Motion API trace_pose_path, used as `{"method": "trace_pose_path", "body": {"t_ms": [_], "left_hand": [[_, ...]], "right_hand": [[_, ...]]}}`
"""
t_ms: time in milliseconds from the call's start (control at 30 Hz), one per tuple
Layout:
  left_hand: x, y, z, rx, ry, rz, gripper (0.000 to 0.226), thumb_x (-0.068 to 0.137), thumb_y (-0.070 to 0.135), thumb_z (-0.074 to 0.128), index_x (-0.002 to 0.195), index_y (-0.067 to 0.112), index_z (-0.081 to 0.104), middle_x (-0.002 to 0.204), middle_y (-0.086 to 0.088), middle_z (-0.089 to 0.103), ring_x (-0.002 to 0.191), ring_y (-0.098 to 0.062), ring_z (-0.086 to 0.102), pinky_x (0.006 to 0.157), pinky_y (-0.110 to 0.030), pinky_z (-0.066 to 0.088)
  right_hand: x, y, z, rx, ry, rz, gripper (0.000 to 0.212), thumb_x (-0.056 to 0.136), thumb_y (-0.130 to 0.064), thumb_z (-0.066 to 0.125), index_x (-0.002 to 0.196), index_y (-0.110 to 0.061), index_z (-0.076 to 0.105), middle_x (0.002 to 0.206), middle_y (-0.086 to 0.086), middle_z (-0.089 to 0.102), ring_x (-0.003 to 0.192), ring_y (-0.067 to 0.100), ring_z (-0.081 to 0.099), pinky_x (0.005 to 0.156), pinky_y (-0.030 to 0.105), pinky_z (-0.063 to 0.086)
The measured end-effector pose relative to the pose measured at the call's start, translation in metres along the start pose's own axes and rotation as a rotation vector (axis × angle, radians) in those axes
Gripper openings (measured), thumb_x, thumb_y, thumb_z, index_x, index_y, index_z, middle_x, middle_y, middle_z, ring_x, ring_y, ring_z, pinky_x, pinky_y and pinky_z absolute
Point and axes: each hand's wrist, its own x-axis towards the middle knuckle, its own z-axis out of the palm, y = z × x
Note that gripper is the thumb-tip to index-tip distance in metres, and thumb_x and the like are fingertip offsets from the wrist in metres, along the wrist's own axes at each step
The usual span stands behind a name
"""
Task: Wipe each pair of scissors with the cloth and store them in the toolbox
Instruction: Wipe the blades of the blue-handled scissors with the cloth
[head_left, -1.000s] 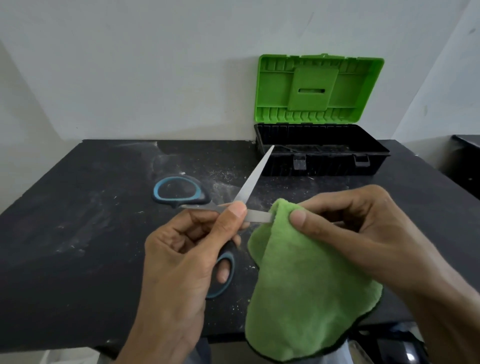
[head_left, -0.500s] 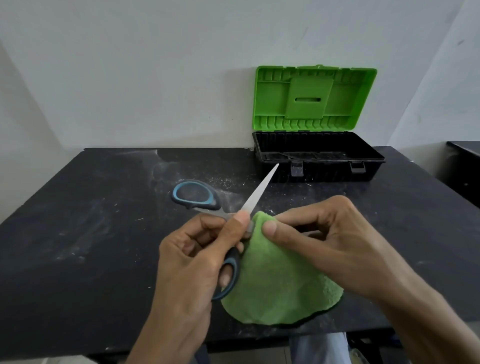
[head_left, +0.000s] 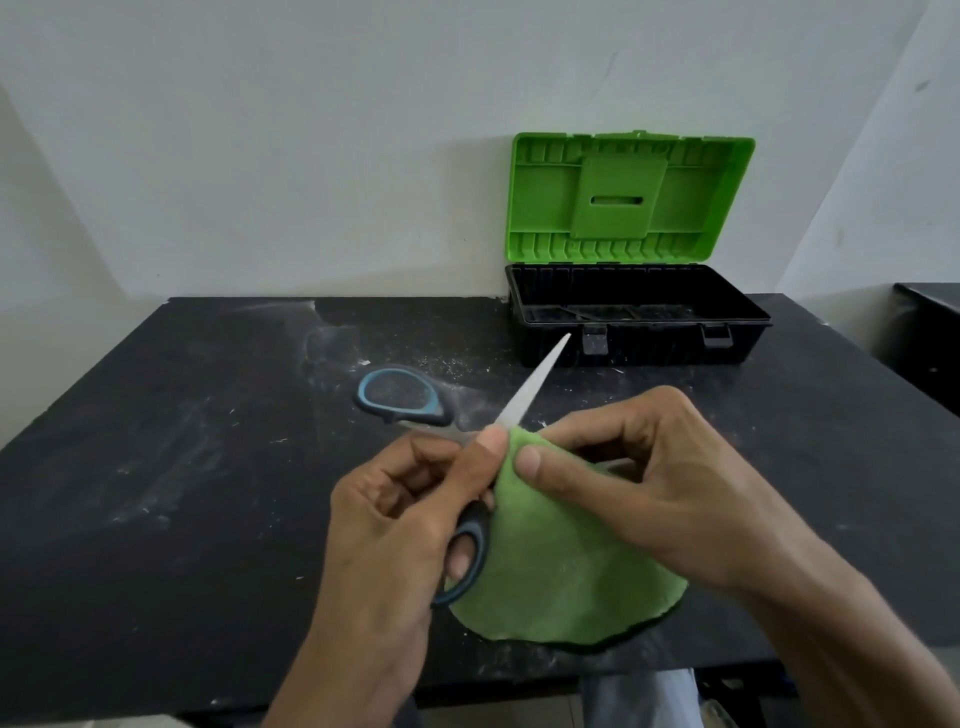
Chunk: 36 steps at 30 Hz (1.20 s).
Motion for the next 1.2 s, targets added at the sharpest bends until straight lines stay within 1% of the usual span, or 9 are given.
{"method": "trace_pose_path", "body": {"t_ms": [133, 267, 400, 533, 667, 800, 933, 1067, 1200], "left_hand": [[0.000, 0.003, -0.006, -0.042, 0.005, -0.029, 0.019, 0.061, 0.029, 0.078, 0.055, 0.013, 0.069, 0.056, -0.008, 0.059, 0.031, -0.007, 0.036, 0.030, -0.013, 0.029], [0.001, 0.001, -0.011, -0.060, 0.026, -0.043, 0.018, 0.063, 0.027, 0.078, 0.057, 0.012, 0.070, 0.062, -0.011, 0.063, 0.032, -0.006, 0.036, 0.030, -0.013, 0.028], [0.007, 0.007, -0.018, -0.051, 0.087, 0.008, 0.019, 0.067, 0.028, 0.076, 0.061, 0.011, 0.070, 0.064, -0.009, 0.066, 0.032, -0.004, 0.034, 0.030, -0.011, 0.027], [0.013, 0.016, -0.025, 0.030, 0.126, 0.144, 0.017, 0.070, 0.027, 0.076, 0.061, 0.014, 0.073, 0.063, -0.007, 0.069, 0.035, -0.004, 0.037, 0.032, -0.012, 0.027], [0.012, 0.019, -0.023, 0.167, 0.052, 0.208, 0.017, 0.068, 0.030, 0.079, 0.066, 0.013, 0.078, 0.059, -0.007, 0.067, 0.043, -0.009, 0.041, 0.036, -0.014, 0.026], [0.012, 0.023, -0.022, 0.304, -0.023, 0.274, 0.014, 0.072, 0.025, 0.078, 0.069, 0.012, 0.079, 0.052, 0.000, 0.063, 0.041, -0.001, 0.046, 0.042, -0.006, 0.034], [0.016, 0.025, -0.026, 0.430, -0.039, 0.324, 0.013, 0.071, 0.035, 0.080, 0.069, 0.022, 0.080, 0.062, -0.012, 0.069, 0.053, -0.017, 0.053, 0.052, -0.019, 0.043], [0.018, 0.027, -0.028, 0.535, -0.063, 0.344, 0.011, 0.069, 0.036, 0.080, 0.073, 0.026, 0.082, 0.056, 0.001, 0.070, 0.046, -0.004, 0.058, 0.049, -0.011, 0.044], [0.017, 0.029, -0.025, 0.618, -0.150, 0.306, 0.012, 0.069, 0.036, 0.080, 0.077, 0.027, 0.082, 0.064, 0.006, 0.075, 0.057, -0.003, 0.067, 0.056, -0.010, 0.048]], "right_hand": [[0.001, -0.002, -0.004, 0.025, -0.069, 0.003, 0.017, 0.095, -0.032, 0.073, 0.092, -0.023, 0.087, 0.082, -0.006, 0.083, 0.074, 0.008, 0.079, 0.064, 0.023, 0.058], [-0.002, 0.004, -0.011, -0.007, -0.075, 0.002, 0.016, 0.092, -0.034, 0.074, 0.091, -0.025, 0.087, 0.081, -0.006, 0.083, 0.074, 0.011, 0.079, 0.065, 0.027, 0.062], [-0.006, 0.011, -0.024, 0.026, 0.026, -0.024, 0.015, 0.090, -0.030, 0.074, 0.089, -0.024, 0.087, 0.084, -0.003, 0.084, 0.077, 0.015, 0.081, 0.068, 0.027, 0.064], [-0.008, 0.015, -0.042, 0.116, 0.225, -0.082, 0.018, 0.087, -0.029, 0.071, 0.094, -0.026, 0.087, 0.091, 0.000, 0.085, 0.085, 0.018, 0.082, 0.075, 0.027, 0.065], [-0.004, 0.014, -0.054, 0.195, 0.286, -0.140, 0.022, 0.089, -0.022, 0.067, 0.100, -0.027, 0.085, 0.100, -0.003, 0.084, 0.096, 0.013, 0.081, 0.080, 0.019, 0.062], [-0.001, 0.015, -0.060, 0.172, 0.250, -0.160, 0.025, 0.092, -0.019, 0.065, 0.103, -0.031, 0.084, 0.103, -0.005, 0.084, 0.099, 0.011, 0.080, 0.083, 0.019, 0.061], [-0.001, 0.015, -0.065, 0.107, 0.226, -0.163, 0.026, 0.093, -0.017, 0.066, 0.106, -0.032, 0.082, 0.106, -0.007, 0.083, 0.103, 0.010, 0.079, 0.086, 0.017, 0.060], [-0.001, 0.012, -0.067, 0.054, 0.205, -0.157, 0.024, 0.091, -0.022, 0.068, 0.103, -0.035, 0.083, 0.102, -0.010, 0.084, 0.101, 0.007, 0.079, 0.085, 0.014, 0.059], [0.003, 0.010, -0.070, 0.005, 0.169, -0.177, 0.021, 0.092, -0.021, 0.068, 0.105, -0.022, 0.085, 0.102, -0.007, 0.084, 0.099, 0.010, 0.080, 0.087, 0.019, 0.061]]}}
